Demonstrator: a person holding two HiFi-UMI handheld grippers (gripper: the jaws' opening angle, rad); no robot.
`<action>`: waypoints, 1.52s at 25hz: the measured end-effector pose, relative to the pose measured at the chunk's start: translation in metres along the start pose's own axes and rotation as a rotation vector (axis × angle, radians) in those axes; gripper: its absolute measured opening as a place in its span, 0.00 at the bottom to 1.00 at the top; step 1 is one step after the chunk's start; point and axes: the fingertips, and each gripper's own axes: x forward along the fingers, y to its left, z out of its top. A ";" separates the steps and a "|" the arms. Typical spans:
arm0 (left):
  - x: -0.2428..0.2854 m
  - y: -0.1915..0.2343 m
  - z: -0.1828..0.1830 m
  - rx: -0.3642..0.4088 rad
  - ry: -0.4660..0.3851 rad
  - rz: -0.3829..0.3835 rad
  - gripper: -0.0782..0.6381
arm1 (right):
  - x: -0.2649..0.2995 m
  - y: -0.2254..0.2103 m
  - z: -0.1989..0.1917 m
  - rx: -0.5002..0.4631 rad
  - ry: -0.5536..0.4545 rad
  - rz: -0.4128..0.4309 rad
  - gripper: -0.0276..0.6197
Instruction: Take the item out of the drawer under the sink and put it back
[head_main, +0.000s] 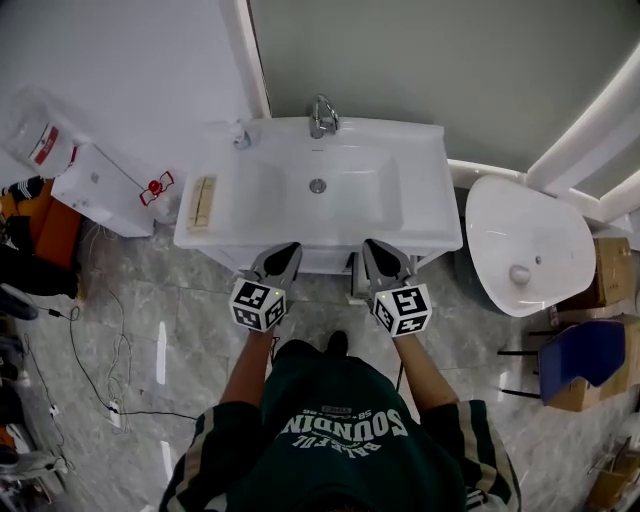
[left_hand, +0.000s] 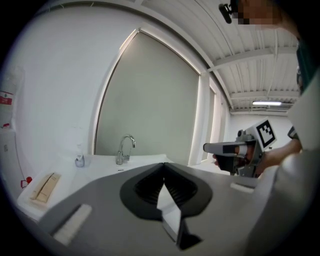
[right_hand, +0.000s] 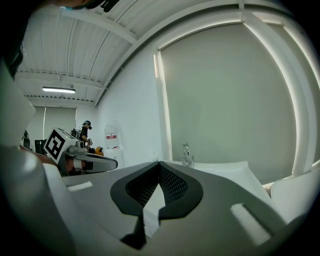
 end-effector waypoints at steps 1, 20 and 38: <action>0.004 0.002 0.000 0.003 0.005 -0.002 0.18 | 0.005 -0.004 0.001 0.003 0.001 0.000 0.05; 0.049 0.039 0.015 0.021 0.028 -0.082 0.18 | 0.057 -0.018 0.004 0.030 0.000 -0.053 0.05; 0.085 -0.007 -0.032 -0.003 0.148 -0.236 0.18 | 0.019 -0.050 -0.059 0.145 0.078 -0.193 0.05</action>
